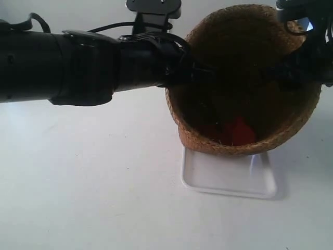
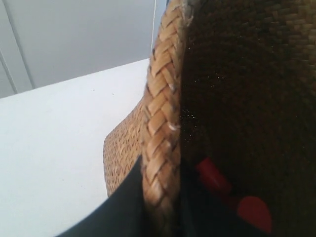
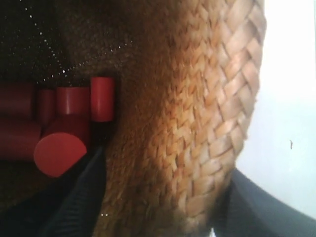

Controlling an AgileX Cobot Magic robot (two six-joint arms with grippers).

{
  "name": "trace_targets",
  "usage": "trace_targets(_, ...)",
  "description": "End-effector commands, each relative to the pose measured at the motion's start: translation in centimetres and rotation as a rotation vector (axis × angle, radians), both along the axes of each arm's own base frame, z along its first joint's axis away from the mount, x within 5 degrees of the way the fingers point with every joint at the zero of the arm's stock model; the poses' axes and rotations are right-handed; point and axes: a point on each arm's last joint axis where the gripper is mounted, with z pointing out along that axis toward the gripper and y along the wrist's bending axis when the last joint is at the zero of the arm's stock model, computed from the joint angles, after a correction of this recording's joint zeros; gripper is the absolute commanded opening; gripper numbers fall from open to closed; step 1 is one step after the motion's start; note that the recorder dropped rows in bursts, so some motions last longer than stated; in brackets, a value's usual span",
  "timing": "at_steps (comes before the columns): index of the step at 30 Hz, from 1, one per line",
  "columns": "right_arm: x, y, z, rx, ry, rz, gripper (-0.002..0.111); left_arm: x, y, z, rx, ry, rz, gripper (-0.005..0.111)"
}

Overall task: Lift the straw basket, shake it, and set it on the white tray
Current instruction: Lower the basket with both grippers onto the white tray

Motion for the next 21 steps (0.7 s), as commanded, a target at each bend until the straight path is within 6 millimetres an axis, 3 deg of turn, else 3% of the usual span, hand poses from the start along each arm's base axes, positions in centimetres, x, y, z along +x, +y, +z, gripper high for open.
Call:
trace_targets(1, 0.5, 0.1, 0.7, 0.005, -0.077, 0.029, 0.055, -0.7, -0.7, 0.9, 0.068, -0.084, -0.118, 0.0)
trace_targets(5, 0.6, 0.2, 0.7, 0.006, -0.081, 0.03, 0.055, -0.8, -0.7, 0.8, 0.015, -0.043, -0.099, 0.01)
trace_targets(10, 0.6, 0.1, 0.7, 0.006, -0.079, 0.029, 0.055, -1.1, -1.2, 0.8, -0.067, 0.015, -0.126, 0.046)
trace_targets(12, 0.5, 0.1, 0.7, 0.005, -0.075, 0.028, 0.055, -1.1, -1.3, 1.0, -0.099, 0.034, -0.123, 0.054)
trace_targets(21, 0.5, 0.1, 1.7, 0.004, -0.081, 0.017, 0.055, -0.3, -0.4, 1.7, -0.09, 0.019, 0.008, 0.076)
